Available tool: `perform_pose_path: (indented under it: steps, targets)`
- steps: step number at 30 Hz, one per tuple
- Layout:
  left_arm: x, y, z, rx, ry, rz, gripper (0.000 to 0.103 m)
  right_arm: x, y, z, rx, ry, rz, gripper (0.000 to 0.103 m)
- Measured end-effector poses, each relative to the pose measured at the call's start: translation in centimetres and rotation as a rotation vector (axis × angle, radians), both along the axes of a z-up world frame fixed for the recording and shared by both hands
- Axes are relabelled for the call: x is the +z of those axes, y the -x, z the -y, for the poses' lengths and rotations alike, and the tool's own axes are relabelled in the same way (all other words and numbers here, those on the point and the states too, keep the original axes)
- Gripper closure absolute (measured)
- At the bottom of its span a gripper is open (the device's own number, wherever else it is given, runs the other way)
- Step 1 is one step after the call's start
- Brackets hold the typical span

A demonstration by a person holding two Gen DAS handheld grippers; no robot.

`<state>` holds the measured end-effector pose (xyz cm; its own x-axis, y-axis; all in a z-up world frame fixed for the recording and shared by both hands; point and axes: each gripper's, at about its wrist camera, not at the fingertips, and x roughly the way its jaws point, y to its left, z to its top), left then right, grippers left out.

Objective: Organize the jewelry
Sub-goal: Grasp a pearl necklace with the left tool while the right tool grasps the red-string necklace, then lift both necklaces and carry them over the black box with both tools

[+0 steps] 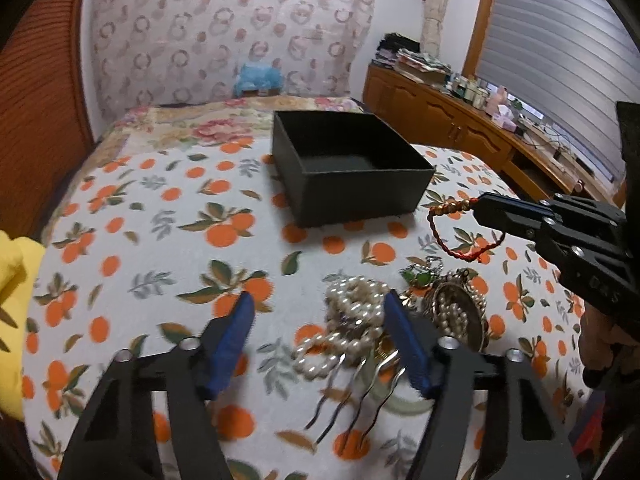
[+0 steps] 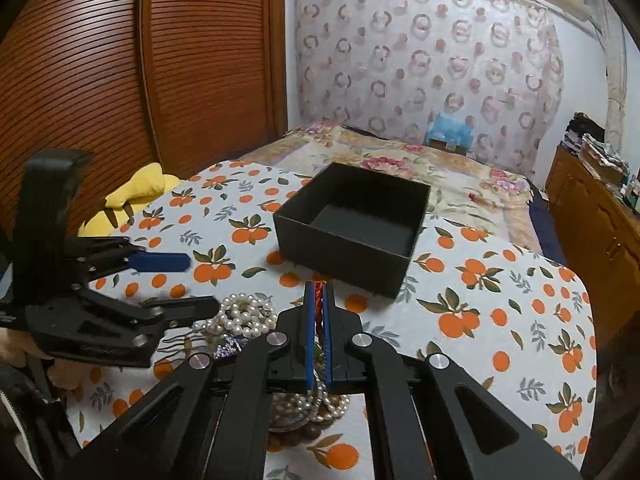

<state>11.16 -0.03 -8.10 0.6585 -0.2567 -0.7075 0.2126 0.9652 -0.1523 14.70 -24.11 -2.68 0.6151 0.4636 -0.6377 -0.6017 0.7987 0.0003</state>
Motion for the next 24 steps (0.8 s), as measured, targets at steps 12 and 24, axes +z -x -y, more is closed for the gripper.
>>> perform_pose_path:
  steps: [12, 24]
  targets:
    - [-1.4, -1.3, 1.2, -0.038, 0.108, -0.062, 0.07, -0.9, 0.2, 1.2, -0.023, -0.01, -0.021, 0.099]
    - [2.3, -0.5, 0.7, -0.04, 0.09, 0.018, 0.097, -0.4, 0.4, 2.0, -0.034, -0.017, -0.004, 0.099]
